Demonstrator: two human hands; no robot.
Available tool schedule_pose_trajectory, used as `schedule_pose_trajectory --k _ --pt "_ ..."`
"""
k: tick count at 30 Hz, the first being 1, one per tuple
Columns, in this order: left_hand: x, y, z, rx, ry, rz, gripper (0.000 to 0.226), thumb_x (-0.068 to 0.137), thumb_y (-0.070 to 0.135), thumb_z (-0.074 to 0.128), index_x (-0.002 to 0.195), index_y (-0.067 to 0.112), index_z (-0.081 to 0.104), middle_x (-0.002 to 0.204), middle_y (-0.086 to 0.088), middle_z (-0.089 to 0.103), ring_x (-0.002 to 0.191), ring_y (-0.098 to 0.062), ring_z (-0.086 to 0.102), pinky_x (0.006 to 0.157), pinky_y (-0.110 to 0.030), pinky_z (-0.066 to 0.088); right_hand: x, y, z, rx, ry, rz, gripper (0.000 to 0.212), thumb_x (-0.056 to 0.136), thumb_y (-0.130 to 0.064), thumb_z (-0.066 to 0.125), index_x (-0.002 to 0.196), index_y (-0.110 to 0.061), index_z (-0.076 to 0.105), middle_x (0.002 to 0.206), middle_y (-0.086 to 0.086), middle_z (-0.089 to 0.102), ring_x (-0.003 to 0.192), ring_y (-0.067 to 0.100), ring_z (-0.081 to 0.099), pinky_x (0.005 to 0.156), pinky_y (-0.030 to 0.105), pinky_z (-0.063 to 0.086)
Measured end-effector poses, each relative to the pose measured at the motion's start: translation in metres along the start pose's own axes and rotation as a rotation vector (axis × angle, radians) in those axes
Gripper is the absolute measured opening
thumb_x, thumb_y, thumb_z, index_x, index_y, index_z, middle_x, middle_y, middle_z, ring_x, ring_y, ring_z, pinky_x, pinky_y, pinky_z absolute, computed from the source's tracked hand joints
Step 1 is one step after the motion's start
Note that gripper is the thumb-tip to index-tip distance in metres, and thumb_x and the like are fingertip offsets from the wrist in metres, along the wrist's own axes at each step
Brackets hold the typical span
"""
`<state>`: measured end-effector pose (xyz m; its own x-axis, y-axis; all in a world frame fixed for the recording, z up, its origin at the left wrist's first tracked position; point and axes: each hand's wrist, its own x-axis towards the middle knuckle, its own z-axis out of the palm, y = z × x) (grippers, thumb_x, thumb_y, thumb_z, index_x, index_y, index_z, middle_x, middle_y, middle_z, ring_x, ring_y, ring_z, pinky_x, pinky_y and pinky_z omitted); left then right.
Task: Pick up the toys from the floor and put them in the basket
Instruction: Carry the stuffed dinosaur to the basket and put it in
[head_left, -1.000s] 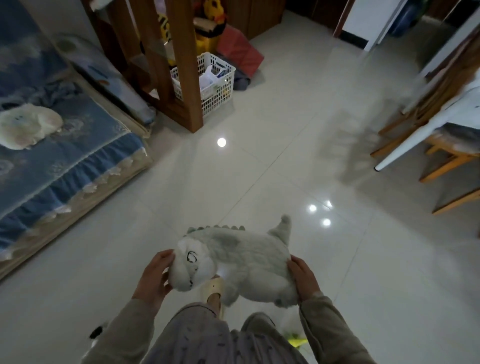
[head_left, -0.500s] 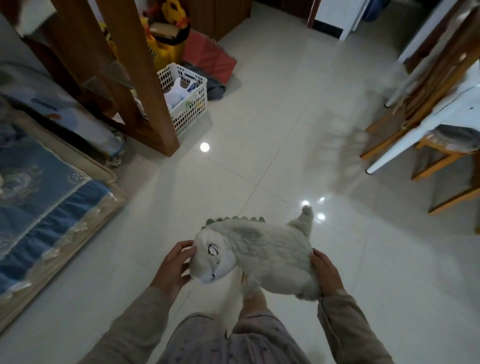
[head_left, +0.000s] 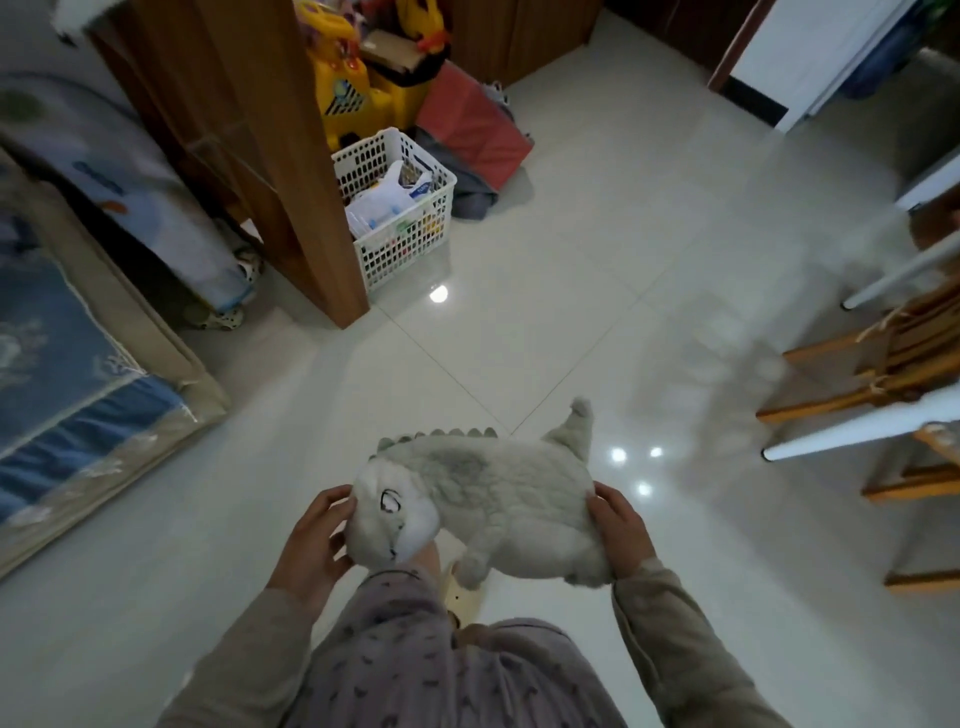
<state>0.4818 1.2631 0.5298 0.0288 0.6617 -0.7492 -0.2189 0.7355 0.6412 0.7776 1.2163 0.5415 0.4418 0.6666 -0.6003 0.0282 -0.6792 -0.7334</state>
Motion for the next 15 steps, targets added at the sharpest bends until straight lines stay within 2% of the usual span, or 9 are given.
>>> schedule_pose_trajectory --k 3,5,8,11,13,15 --pt "0.027 0.021 0.018 -0.018 0.033 0.008 0.014 0.095 0.012 0.043 0.097 0.018 0.055 0.091 -0.005 0.059 0.078 -0.020 0.054 0.063 -0.031 0.040 0.039 -0.032 -0.001 -0.003 -0.035 -0.023 0.031 0.094 -0.012 0.049 0.122 -0.001 0.054 0.109 0.011 0.056 0.096 0.022 0.052 0.076 0.025 0.043" --pt "0.047 0.038 0.029 -0.027 0.050 0.016 0.017 0.095 0.013 0.042 0.091 0.020 0.057 0.090 -0.004 0.060 0.078 -0.020 0.053 0.063 -0.030 0.040 0.065 -0.049 0.002 -0.001 -0.050 -0.020 0.031 0.094 -0.011 0.049 0.122 0.000 0.054 0.108 0.011 0.056 0.095 0.022 0.052 0.069 0.020 0.043" --pt "0.084 0.065 0.047 -0.039 0.061 0.018 0.021 0.095 0.014 0.042 0.086 0.023 0.059 0.091 -0.003 0.061 0.078 -0.020 0.054 0.063 -0.030 0.041 0.105 -0.073 0.009 -0.003 -0.062 -0.004 0.031 0.094 -0.012 0.049 0.122 -0.001 0.053 0.107 0.010 0.056 0.090 0.018 0.054 0.069 0.018 0.043" --pt "0.126 0.099 0.069 -0.027 0.056 0.010 0.022 0.095 0.014 0.043 0.085 0.023 0.060 0.089 -0.003 0.061 0.076 -0.020 0.054 0.063 -0.030 0.041 0.147 -0.101 0.013 0.006 -0.054 0.008 0.030 0.094 -0.012 0.048 0.122 -0.001 0.054 0.108 0.011 0.056 0.085 0.015 0.053 0.062 0.012 0.042" --pt "0.152 0.128 0.086 0.015 0.044 0.004 0.021 0.094 0.013 0.044 0.083 0.023 0.060 0.089 -0.004 0.061 0.076 -0.020 0.054 0.063 -0.030 0.041 0.175 -0.122 0.013 0.004 -0.032 0.022 0.031 0.094 -0.011 0.047 0.123 0.000 0.053 0.109 0.011 0.056 0.088 0.017 0.052 0.063 0.013 0.041" --pt "0.178 0.158 0.104 0.053 0.034 0.004 0.021 0.094 0.014 0.045 0.082 0.023 0.060 0.088 -0.004 0.060 0.076 -0.020 0.054 0.062 -0.030 0.042 0.201 -0.148 0.012 0.003 0.006 0.022 0.032 0.095 -0.010 0.047 0.124 0.001 0.053 0.115 0.015 0.057 0.093 0.020 0.051 0.069 0.020 0.041"
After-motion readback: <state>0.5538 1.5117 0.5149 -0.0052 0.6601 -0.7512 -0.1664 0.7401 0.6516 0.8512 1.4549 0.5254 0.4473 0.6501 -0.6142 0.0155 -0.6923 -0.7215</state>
